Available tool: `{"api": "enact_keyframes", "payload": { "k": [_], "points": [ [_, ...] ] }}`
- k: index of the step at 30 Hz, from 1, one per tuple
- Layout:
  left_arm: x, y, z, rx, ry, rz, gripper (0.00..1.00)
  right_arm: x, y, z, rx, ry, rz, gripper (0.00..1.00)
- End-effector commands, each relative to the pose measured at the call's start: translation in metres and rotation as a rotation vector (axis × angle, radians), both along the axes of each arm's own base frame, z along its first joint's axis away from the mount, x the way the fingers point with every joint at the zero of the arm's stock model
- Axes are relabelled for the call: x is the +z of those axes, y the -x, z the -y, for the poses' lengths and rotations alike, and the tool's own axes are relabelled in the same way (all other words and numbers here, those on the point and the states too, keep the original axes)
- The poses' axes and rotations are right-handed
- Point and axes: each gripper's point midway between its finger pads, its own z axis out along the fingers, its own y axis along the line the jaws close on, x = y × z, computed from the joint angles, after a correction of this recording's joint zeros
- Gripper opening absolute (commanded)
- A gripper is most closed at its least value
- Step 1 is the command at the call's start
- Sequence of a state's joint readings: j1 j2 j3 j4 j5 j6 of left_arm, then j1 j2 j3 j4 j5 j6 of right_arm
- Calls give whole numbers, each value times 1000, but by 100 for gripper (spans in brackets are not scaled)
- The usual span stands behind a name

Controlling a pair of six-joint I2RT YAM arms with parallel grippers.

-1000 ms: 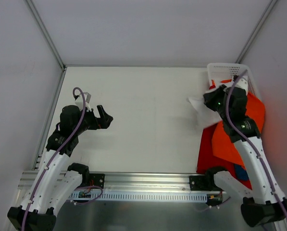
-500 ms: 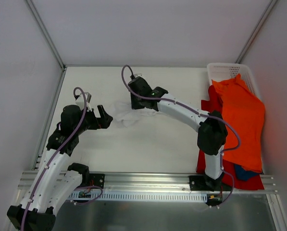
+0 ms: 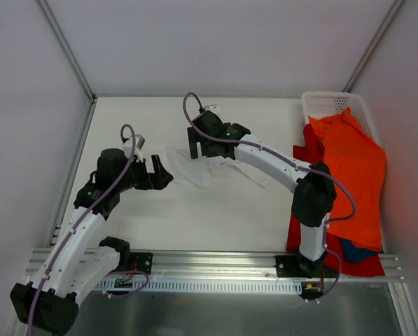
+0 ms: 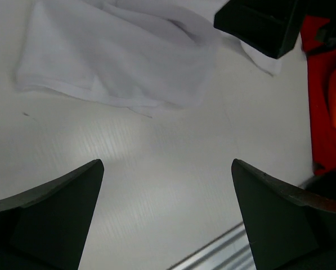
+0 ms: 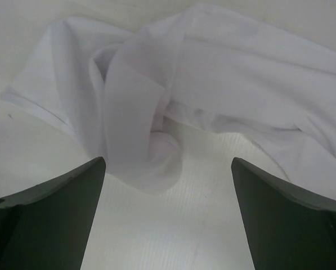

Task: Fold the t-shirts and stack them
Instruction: Flatten out the tshirt

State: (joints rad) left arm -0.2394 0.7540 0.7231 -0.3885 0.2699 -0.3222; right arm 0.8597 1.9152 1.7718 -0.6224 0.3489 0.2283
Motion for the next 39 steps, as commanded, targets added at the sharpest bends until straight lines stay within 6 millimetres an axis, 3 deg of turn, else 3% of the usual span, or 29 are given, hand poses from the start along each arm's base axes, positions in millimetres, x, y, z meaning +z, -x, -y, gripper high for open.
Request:
{"api": "enact_keyframes", "payload": {
  "k": [1,3,4,5,6,7,8,10,11,14,15,17,18,19,20,21,22,23,26,31,39],
  "points": [
    [-8,17,55,-276,82,-116,99,7,16,34,-56,46,5,99],
    [-10,24,75,-354,76,-155,99,9,25,56,-126,60,16,100],
    [-21,36,93,-426,47,-203,99,7,30,65,-147,69,17,99],
    [-16,36,104,-457,27,-195,99,-13,41,81,-169,113,-10,99],
    [-20,35,108,-459,-19,-193,99,-5,46,93,-212,88,9,99],
    [-33,43,118,-495,-63,-245,99,-9,52,101,-232,89,3,99],
    [-31,39,123,-493,-83,-250,99,-29,64,117,-253,127,-26,100],
    [-49,32,122,-427,-186,-294,99,-31,78,131,-312,81,-39,100],
    [-48,31,124,-404,-199,-311,99,-46,88,145,-336,111,-54,99],
    [-57,28,130,-309,-228,-330,99,-49,97,166,-390,109,-33,99],
    [-59,26,131,-284,-233,-324,99,-60,101,181,-422,138,-45,99],
    [-71,24,126,-208,-266,-307,99,-67,106,195,-474,95,-72,99],
    [-73,19,130,-191,-247,-280,99,-88,108,204,-501,49,-128,99],
    [-86,24,125,-181,-249,-294,99,-90,107,207,-509,-16,-137,99],
    [-90,24,125,-169,-230,-294,99,-93,100,188,-455,-155,-159,99],
    [-89,19,131,-169,-195,-262,99,-99,93,201,-503,-219,-173,99],
    [-96,24,127,-168,-189,-264,99,-111,99,209,-515,-253,-200,99],
    [-96,23,128,-161,-173,-252,99,-109,94,203,-486,-317,-199,100],
    [-92,19,128,-159,-138,-192,99,-108,83,214,-499,-321,-194,100],
    [-88,10,124,-123,-109,-114,99,-105,63,202,-466,-330,-226,99],
    [-111,6,124,-115,-141,-117,99,-130,48,197,-501,-300,-283,99]
  ]
}}
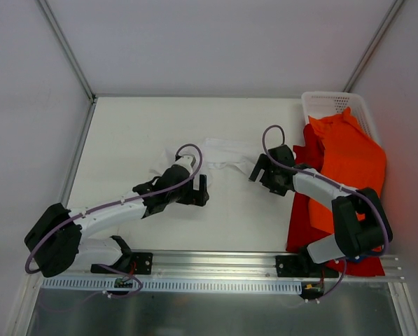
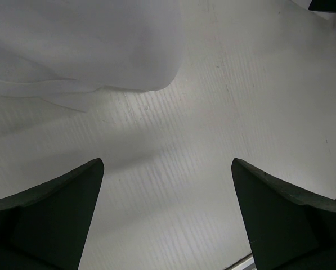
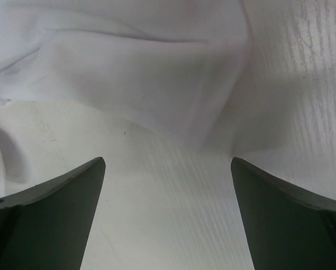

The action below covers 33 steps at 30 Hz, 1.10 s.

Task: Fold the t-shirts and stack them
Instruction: Flatten out the tshirt

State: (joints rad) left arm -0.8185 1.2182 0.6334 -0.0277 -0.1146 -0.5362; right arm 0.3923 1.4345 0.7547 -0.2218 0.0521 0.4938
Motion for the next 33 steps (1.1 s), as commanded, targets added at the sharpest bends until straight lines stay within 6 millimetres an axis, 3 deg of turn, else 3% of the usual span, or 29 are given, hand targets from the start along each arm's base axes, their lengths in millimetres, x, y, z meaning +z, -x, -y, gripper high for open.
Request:
{"api": "enact_keyframes", "payload": {
  "k": [1,5,11,17,18,20,26,29,33],
  "points": [
    [-4,-8,2,24,9,36,99,1,-15,-4,-18,-13,17,99],
    [-5,-10,-2,33,11,60,99,-14,-15,3,-64,3,-16,98],
    [-7,-8,-7,39,15,66,99,-22,-18,10,-96,14,-19,73],
    [-10,-7,-16,69,11,77,99,-25,-17,11,-93,18,-21,34],
    [-11,-7,-18,78,10,76,99,-26,-17,11,-93,18,-21,17],
    [-11,-8,-20,92,9,83,99,-27,-16,11,-90,21,-23,2],
    [-1,-22,-50,254,-3,156,99,-21,-12,16,-91,30,-5,0],
    [4,-34,-76,382,2,192,99,-3,-10,26,-98,68,31,0],
    [1,-47,-85,433,-22,175,99,22,-8,37,-109,111,78,0]
  ]
}}
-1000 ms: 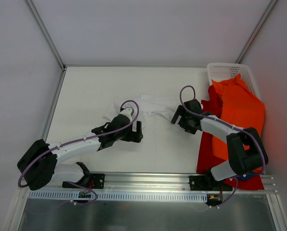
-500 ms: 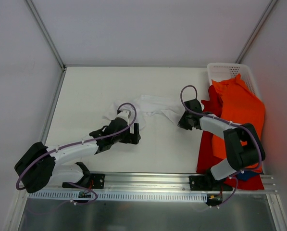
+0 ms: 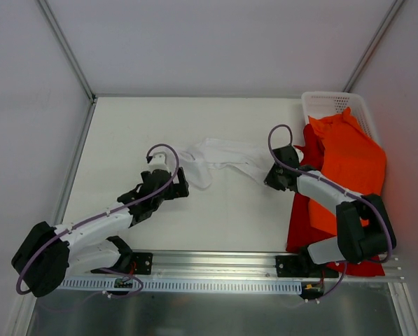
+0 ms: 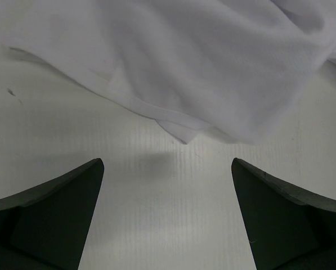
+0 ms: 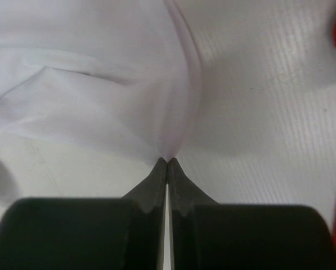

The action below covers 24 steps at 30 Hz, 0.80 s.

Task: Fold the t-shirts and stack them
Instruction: Flatten out the tshirt

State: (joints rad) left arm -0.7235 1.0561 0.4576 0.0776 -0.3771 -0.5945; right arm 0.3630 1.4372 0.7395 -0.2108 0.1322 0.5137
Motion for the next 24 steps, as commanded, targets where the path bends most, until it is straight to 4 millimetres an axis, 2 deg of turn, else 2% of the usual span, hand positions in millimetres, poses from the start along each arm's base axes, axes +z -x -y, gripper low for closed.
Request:
{"api": "enact_keyframes", "payload": {
  "k": [1,5,9,13,14,20,22,23,24],
  "points": [
    [0,-18,-13,107,-3,1,99,33,1,20,-27,74,65,0],
    [-17,-30,-14,147,-6,-66,99,61,5,29,-41,85,144,0],
    [-21,-42,-2,135,34,-83,99,75,9,38,-49,109,179,0],
    [-27,-48,11,112,74,-107,99,74,11,43,-46,129,174,0],
    [-30,-50,14,107,80,-111,94,73,11,43,-47,132,171,0],
    [-41,-55,24,103,105,-136,82,64,16,46,-46,145,151,0],
    [-43,-58,28,106,114,-142,73,62,18,48,-49,152,149,0],
    [-43,-61,30,107,118,-143,68,62,18,49,-50,153,148,0],
    [-44,-61,31,109,120,-148,48,61,19,50,-48,158,146,0]
  ]
}}
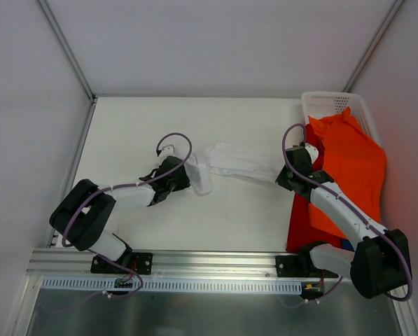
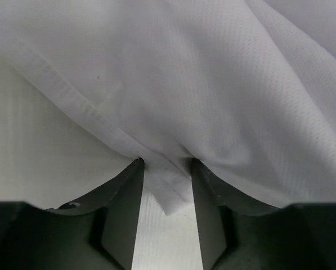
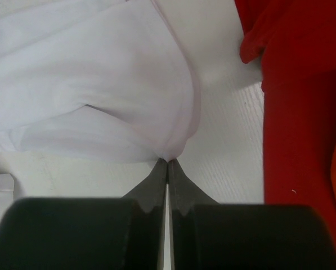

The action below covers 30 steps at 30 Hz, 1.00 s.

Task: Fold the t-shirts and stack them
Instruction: Flatten out the tshirt

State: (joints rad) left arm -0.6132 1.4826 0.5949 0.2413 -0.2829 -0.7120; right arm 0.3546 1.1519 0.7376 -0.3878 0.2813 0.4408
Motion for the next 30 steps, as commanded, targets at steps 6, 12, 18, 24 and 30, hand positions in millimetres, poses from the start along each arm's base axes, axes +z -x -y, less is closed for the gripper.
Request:
{"api": "enact_keyframes", "payload": {
  "k": [6,12,18,24,30],
  "points": [
    [1,-15,16,17,59,-17,0,-5,6,13,-21,52,-10,0],
    [42,-11,11,-1,65,66,0,-13,7,11,-18,38,-25,0],
    [114,0,-4,-46,42,192,0,-2,5,6,-8,11,0,0],
    [153,16,-17,-93,23,272,0,16,10,10,-6,17,27,0],
    [168,29,-48,-22,-34,312,0,34,24,20,-18,34,57,0]
  ]
}}
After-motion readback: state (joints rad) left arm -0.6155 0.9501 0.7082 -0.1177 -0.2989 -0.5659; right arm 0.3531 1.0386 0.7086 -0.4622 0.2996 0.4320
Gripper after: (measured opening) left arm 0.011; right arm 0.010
